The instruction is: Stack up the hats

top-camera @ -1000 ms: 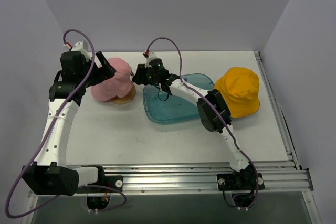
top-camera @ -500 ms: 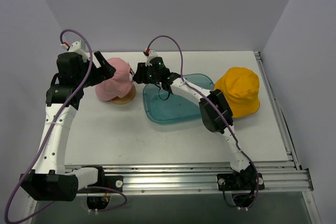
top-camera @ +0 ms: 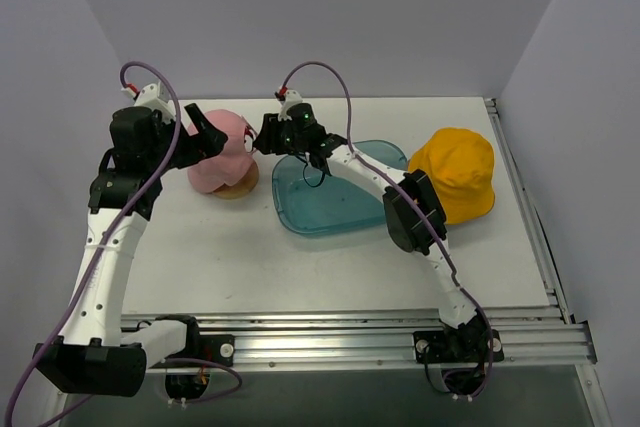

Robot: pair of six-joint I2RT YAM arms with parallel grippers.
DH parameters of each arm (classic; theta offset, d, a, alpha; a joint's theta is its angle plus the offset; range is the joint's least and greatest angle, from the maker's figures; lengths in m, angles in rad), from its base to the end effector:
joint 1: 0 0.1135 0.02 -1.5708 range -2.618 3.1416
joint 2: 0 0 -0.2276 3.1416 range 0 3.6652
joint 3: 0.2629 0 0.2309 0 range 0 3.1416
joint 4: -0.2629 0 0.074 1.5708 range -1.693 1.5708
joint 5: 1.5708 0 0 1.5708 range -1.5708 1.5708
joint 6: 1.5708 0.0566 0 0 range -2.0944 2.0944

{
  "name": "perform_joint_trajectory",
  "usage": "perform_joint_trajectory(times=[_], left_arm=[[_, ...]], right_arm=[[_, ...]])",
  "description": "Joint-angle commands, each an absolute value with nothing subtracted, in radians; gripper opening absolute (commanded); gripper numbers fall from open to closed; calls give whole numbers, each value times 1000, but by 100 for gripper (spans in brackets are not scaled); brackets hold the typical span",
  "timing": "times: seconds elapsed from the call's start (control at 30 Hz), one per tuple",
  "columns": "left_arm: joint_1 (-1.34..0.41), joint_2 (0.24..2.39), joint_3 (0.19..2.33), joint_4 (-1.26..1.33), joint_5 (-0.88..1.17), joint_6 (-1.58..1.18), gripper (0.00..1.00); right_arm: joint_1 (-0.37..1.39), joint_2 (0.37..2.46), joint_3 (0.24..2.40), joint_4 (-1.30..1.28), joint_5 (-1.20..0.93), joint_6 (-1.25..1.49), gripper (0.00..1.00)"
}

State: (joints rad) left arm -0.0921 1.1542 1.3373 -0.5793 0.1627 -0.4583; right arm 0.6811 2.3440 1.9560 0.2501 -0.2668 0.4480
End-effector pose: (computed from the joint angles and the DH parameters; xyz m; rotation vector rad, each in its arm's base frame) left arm 0.2541 -0.0327 0.3711 -0.2568 1.9815 -0.5174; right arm 0.4066 0.3487 0.2299 -0.4207 1.7737 1.0488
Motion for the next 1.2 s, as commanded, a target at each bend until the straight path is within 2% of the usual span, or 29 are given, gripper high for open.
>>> perform_joint_trajectory(times=[0.0,0.93,1.17], left_arm=[[-98,1117,1341,-537,149,-436,94],[-98,1108,1359,-545,164,-442,94],[-107,1143,1377,-540,175,-439,94]], right_arm=[[678,2263,1982,291,-270,456,40],[675,2220,2013,284,-268,446,46],[675,2142,1939,247,-213,426,46]])
